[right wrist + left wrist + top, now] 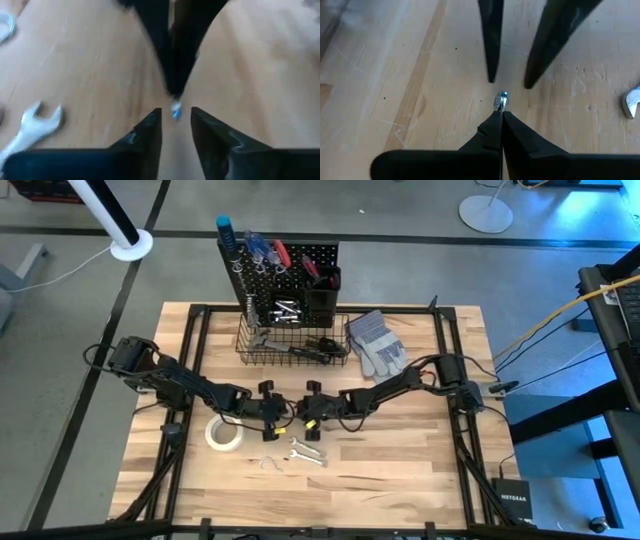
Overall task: Hang tools onto peg board
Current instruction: Hang the wrench on the peg board
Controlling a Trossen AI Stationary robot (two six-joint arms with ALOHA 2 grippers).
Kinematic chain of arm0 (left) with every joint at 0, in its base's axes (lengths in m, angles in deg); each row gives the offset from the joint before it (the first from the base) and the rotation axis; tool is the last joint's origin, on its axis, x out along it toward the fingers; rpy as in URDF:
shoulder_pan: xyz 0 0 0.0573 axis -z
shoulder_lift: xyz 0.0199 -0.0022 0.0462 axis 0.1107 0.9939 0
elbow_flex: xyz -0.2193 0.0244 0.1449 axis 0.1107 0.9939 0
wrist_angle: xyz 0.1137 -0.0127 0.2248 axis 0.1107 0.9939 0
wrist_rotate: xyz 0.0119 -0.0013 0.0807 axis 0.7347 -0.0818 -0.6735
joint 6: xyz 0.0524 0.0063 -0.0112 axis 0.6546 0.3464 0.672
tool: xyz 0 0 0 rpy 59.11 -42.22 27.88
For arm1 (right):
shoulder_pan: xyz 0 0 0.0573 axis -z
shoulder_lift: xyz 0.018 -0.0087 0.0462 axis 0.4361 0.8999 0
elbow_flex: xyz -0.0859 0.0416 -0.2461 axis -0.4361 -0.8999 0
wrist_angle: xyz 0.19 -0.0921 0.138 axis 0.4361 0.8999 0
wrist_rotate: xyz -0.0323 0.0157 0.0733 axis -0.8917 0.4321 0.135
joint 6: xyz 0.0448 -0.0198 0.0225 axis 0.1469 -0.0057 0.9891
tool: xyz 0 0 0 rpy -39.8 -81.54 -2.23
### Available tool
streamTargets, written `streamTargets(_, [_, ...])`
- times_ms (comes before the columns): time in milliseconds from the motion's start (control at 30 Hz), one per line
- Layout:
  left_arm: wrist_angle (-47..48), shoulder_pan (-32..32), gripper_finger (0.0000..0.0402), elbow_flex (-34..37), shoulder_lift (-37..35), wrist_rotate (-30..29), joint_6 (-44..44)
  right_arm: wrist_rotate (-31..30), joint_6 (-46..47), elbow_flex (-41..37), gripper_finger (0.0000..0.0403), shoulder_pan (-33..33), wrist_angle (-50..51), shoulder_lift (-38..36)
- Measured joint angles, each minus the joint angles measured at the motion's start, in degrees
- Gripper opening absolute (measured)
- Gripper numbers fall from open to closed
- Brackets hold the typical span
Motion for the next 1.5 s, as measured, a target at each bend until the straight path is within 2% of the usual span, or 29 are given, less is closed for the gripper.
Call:
streamTargets(167, [0.0, 0.0, 0.0000, 0.0, 0.0, 0.1, 0.0, 1.5, -0.8, 0.0, 0.0137, 0.6, -0.2, 1.1])
streamTargets(367, [-0.1, 0.0, 0.0000, 0.0, 0.0, 0.2, 0.0, 3.6, -1.0, 0.1, 0.0133, 2.3, -4.3, 3.4])
streamTargets(567, [-0.3, 0.0, 0.0000, 0.0, 0.0, 0.2, 0.0, 4.5, -1.3, 0.4, 0.0102, 2.6, -5.5, 4.5])
streamTargets(833, [-1.2, 0.1, 0.0000, 0.0, 0.0, 0.2, 0.0, 5.7, -1.6, 0.4, 0.0018, 2.6, -5.7, 4.6])
streamTargets(1033, [-1.2, 0.1, 0.0003, 0.0, 0.0, 0.2, -0.9, 5.8, -1.8, 0.4, 0.0018, 2.6, -5.6, 4.6])
streamTargets(1133, [0.4, 0.5, 0.0015, -0.3, -0.8, 0.3, -1.6, 6.1, -1.9, 0.4, 0.0013, 2.6, -5.4, 4.4])
streamTargets(1367, [7.5, 0.8, 0.0076, -0.5, -2.5, 0.9, -3.7, 6.1, -2.6, 1.6, 0.0013, 2.6, -2.6, 4.3])
streamTargets(1500, [9.0, 0.5, 0.0085, 0.0, -2.5, 0.5, -5.0, 6.1, -2.6, 1.9, 0.0013, 2.5, -2.1, 4.3])
